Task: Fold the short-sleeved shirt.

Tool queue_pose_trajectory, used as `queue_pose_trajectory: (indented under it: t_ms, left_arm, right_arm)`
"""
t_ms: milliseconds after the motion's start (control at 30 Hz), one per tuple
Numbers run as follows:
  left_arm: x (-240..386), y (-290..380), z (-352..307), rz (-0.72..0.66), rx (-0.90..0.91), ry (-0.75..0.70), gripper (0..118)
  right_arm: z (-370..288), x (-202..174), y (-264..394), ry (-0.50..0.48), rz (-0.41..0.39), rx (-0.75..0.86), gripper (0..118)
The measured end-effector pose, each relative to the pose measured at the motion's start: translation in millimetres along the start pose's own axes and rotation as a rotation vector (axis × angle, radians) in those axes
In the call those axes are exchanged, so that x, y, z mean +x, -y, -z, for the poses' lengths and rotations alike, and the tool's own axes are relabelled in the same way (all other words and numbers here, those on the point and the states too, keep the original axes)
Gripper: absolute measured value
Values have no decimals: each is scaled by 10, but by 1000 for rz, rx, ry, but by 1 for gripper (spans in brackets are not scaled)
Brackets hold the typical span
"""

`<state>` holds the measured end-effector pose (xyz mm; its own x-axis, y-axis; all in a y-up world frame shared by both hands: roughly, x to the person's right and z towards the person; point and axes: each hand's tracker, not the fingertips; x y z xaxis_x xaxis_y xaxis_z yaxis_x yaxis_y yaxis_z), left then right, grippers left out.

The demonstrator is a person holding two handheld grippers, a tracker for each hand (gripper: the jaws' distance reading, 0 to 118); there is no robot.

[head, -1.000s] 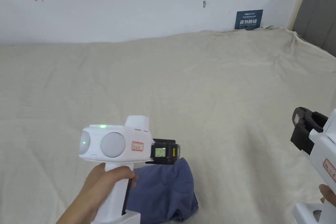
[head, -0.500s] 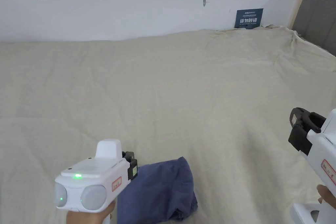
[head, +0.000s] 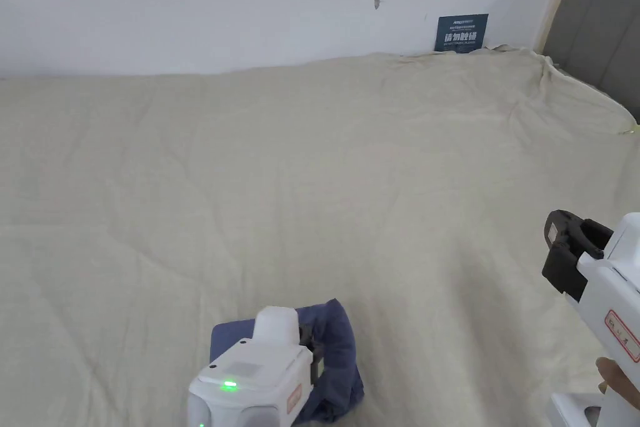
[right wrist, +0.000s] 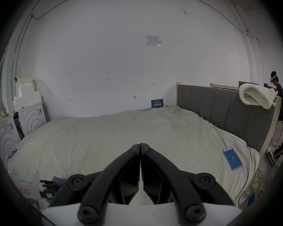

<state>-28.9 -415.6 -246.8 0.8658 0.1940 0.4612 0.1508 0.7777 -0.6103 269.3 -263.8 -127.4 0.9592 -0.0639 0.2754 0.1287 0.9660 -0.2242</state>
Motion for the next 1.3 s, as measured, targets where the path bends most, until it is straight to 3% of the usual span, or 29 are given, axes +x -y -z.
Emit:
queue_pose_trajectory:
  t_ms: [500, 700, 1033, 1300]
  left_arm:
    - [494, 278, 481, 130, -88, -12, 0]
    - [463, 188, 365, 113, -70, -6, 0]
    - [304, -396, -179, 96, 133, 2, 0]
    - [-134, -852, -707, 118, 344, -122, 0]
  right_arm:
    - [-20, 126, 50, 22, 11, -16, 0]
    - [-50, 138, 42, 25, 10, -11, 0]
    - [-130, -54, -82, 6, -3, 35, 0]
    - [-145, -270, -143, -4, -34, 94, 0]
